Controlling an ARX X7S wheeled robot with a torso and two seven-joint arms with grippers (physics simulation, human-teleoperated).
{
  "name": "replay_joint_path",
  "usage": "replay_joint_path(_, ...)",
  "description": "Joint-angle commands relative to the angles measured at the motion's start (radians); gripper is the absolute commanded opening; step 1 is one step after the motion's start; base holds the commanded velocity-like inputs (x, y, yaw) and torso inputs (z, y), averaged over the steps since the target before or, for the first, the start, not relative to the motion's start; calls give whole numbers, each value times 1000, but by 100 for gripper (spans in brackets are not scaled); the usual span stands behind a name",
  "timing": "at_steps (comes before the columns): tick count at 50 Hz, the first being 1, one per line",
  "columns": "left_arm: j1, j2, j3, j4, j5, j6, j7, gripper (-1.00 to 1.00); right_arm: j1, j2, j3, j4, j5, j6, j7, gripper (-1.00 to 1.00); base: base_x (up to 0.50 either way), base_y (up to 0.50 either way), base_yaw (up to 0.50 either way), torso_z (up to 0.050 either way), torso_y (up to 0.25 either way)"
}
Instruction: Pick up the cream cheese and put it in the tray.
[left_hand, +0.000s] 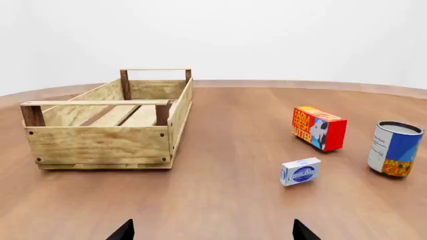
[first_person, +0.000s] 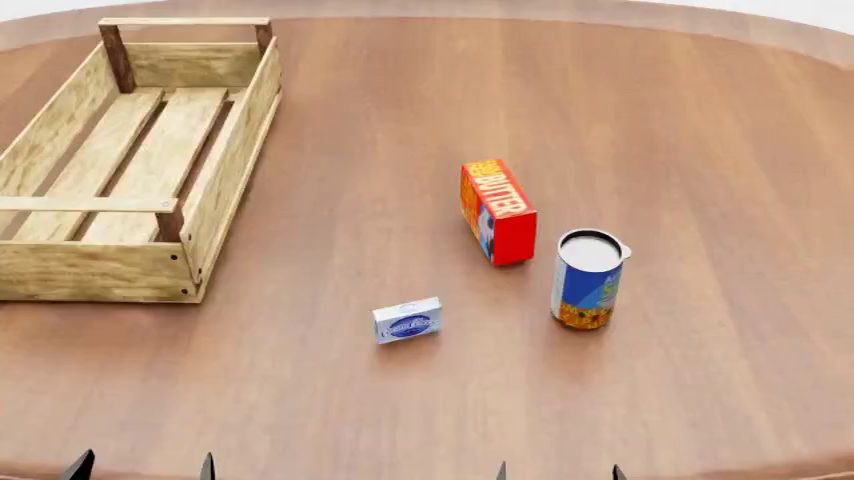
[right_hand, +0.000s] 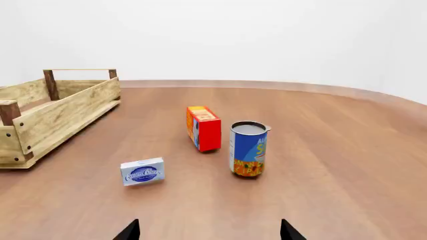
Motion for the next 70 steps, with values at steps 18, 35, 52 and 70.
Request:
replay_joint_path(18,92,-61,66,133,-12,62,-105,100,-32,54,-66,-72,44,13,95,100,0,0,0,0,0)
replay_joint_path(35,286,-88,58,386,81,328,-225,100,-235,93,-103,-431,-51,-165,183,100,0,0,0,0,0)
replay_joint_path(52,438,-109,45,491,161,606,-327,100,-348,131,-104,-537,-109,-412,250,100,0,0,0,0,0)
replay_joint_path(70,455,-127,38,508,177,633,-373,100,-366,141,-99,-541,-141,-490,303,100,0,0,0,0,0)
